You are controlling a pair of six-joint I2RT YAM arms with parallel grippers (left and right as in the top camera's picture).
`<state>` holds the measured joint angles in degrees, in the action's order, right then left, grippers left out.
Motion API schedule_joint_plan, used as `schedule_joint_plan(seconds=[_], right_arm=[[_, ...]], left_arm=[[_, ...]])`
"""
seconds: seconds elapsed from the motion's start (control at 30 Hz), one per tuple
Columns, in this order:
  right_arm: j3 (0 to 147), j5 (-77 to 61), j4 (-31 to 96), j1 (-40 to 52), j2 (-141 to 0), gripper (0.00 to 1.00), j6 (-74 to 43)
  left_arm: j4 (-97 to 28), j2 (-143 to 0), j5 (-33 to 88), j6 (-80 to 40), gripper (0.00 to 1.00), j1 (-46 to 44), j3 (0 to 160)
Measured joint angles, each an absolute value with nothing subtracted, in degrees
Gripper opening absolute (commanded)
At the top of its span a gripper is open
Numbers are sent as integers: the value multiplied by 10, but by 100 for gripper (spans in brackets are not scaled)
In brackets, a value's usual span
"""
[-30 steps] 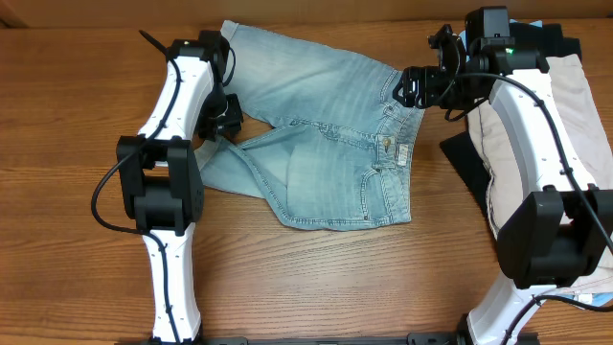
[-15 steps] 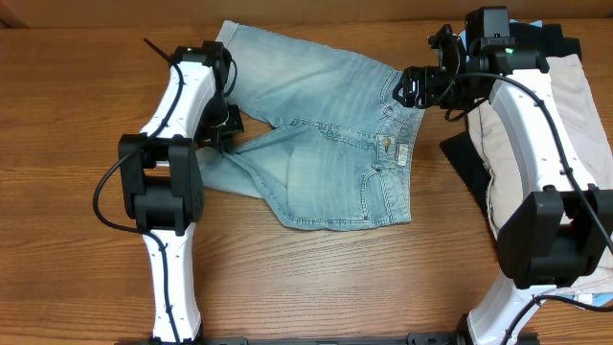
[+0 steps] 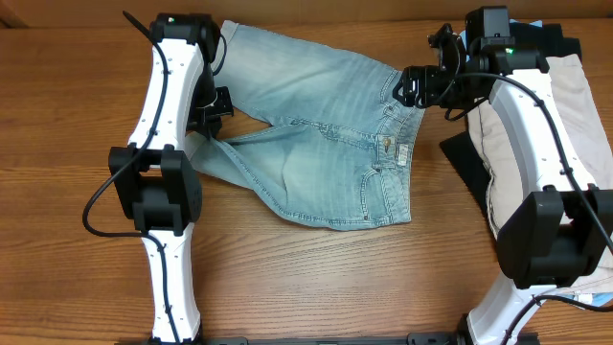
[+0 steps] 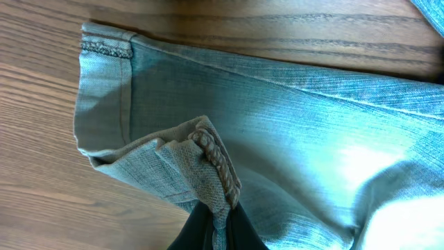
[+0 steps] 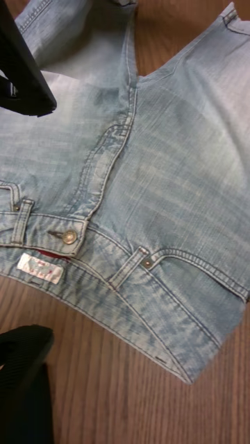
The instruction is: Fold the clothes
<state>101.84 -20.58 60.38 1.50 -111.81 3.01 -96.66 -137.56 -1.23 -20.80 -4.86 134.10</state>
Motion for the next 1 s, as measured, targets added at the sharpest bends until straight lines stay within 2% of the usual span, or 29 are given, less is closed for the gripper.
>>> schedule_joint_plan(seconds=[0.2,0.43,0.67,1.0], right_arm=[[1018,-206,611,15,-1118,100,30],[1018,-206,613,15,-1118,100,30],[1018,-206,615,15,-1118,100,30],[1018,-206,616,15,-1118,100,30]], left_arm=[[-964,-1342,2,-206,4,-51,1325],[-965,-1200,-23,-225,5,-58,1174],[-928,-1096,-81,-335,4,-58,964],[-864,-955,-93,-486,4,-59,738]])
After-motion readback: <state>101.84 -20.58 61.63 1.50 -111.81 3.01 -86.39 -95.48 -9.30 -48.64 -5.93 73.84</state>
